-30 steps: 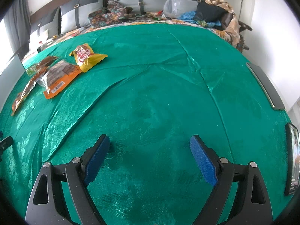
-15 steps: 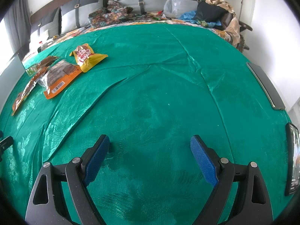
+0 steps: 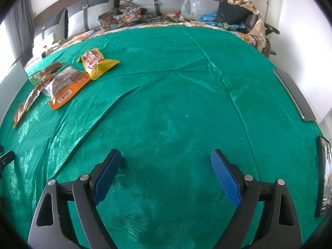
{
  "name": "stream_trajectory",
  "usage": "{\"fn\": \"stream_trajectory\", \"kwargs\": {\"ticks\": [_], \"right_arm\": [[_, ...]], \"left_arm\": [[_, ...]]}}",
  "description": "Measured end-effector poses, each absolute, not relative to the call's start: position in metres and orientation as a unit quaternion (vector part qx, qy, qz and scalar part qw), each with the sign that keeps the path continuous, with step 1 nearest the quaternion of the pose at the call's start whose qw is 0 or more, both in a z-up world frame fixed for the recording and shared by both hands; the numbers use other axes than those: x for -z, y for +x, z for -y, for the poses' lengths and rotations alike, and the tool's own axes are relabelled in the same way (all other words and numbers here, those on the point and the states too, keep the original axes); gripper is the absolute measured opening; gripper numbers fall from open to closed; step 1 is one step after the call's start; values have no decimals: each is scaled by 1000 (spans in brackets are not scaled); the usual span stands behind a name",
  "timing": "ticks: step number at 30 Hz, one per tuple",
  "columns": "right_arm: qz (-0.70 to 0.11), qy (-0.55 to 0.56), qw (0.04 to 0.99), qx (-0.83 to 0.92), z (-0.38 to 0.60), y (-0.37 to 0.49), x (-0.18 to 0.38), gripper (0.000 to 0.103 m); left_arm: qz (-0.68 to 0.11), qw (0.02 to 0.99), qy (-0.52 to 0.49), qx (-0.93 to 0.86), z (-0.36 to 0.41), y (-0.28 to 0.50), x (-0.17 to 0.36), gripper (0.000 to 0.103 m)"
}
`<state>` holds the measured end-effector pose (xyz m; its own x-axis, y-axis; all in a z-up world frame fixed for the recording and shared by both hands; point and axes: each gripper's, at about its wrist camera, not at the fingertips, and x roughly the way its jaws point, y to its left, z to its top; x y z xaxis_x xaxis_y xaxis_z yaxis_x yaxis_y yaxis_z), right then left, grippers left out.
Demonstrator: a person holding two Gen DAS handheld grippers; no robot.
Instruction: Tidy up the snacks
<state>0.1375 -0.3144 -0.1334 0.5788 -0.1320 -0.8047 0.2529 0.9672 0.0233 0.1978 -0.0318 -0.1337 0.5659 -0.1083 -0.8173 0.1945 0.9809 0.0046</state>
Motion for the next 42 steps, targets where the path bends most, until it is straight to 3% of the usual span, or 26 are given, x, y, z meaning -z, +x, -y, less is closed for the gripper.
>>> {"fn": "stream_trajectory", "kwargs": {"ticks": [38,42], "right_arm": [[-446,69,886,108,314,138,134,91],[-446,69,886,108,314,138,134,91]], "left_arm": [[-457,884,47,85,30,197,132,103],[-489,862,59,118,28,207,127,103]]}}
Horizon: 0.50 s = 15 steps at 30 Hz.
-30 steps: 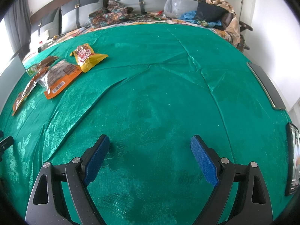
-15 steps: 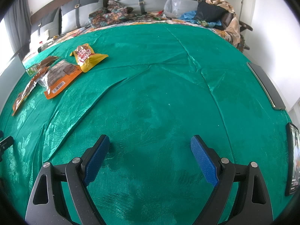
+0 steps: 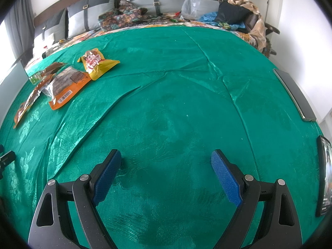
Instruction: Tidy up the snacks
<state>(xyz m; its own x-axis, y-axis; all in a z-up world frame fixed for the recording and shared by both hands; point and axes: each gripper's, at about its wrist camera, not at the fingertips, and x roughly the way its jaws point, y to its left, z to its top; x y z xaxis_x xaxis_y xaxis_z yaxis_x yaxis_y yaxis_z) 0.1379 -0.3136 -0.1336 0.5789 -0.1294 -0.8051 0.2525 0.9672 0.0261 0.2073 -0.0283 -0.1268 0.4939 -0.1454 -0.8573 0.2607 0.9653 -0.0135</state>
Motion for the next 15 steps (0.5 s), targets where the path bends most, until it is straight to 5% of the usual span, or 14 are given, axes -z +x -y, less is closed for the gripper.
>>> {"fn": "stream_trajectory", "kwargs": {"ticks": [7,15], "right_arm": [[-446,69,886,108,314,138,134,91],[-446,69,886,108,313,138,134,91]], "left_arm": [[-509,839,110,161,41,285,92,103],[-555,805,122,170,65,370,125,103]]}}
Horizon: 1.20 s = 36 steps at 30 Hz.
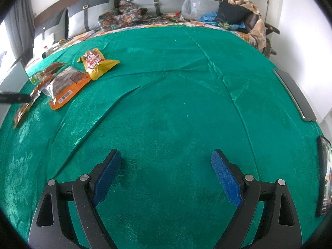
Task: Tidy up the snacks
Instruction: 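Grasp the clear orange sausage pack with the left gripper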
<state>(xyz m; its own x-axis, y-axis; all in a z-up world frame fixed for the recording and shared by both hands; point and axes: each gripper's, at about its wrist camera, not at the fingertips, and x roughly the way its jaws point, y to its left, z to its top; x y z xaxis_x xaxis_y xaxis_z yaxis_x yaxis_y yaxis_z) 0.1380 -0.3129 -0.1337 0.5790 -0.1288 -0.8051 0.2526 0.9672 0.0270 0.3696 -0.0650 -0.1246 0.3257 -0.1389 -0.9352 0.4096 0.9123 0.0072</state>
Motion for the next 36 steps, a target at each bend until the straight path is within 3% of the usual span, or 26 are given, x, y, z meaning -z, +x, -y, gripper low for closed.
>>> {"fn": "stream_trajectory", "kwargs": {"ticks": [5,7,10,13,20,24,29,31,36], "right_arm": [[-446,70,886,108,313,138,134,91],[-446,70,886,108,312,138,134,91],[-446,70,886,108,313,138,134,91],[-446,70,886,107,312,138,134,91],[-446,70,886,107,312,138,134,91],[-446,70,886,107,312,138,134,91],[-446,70,886,107,312,138,134,91],[-446,70,886,107,312,138,134,91],[-446,70,886,107,312,138,134,91]], "left_arm": [[-547,812,94,181,65,376,129,100],[-527,823,108,184,62,364,126,76],[-514,827,112,197,55,339,118,51],[-517,830,116,174,43,300,117,50],[-528,829,120,139,5,191,121,54],[-525,831,88,158,7,181,119,88],[-521,838,66,147,16,220,125,93],[-510,848,63,129,11,227,131,103],[-469,878,46,88,-5,224,139,103]]}}
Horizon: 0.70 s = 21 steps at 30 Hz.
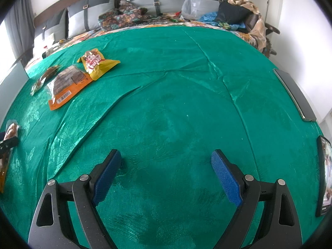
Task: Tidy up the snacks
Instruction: 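Grasp the clear orange sausage pack with the left gripper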
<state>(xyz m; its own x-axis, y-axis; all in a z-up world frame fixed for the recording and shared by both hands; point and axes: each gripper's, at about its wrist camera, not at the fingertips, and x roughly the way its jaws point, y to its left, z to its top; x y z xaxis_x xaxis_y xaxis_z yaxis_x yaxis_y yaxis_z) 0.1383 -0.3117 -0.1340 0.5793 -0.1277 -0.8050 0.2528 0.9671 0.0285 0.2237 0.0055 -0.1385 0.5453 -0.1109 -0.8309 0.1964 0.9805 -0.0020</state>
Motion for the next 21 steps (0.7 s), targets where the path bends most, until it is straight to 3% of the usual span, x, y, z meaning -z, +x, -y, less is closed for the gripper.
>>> {"fn": "stream_trajectory", "kwargs": {"ticks": [21], "right_arm": [[-446,70,886,108,311,139,134,91]], "left_arm": [[-461,886,27,52,-10,216,141,103]]}}
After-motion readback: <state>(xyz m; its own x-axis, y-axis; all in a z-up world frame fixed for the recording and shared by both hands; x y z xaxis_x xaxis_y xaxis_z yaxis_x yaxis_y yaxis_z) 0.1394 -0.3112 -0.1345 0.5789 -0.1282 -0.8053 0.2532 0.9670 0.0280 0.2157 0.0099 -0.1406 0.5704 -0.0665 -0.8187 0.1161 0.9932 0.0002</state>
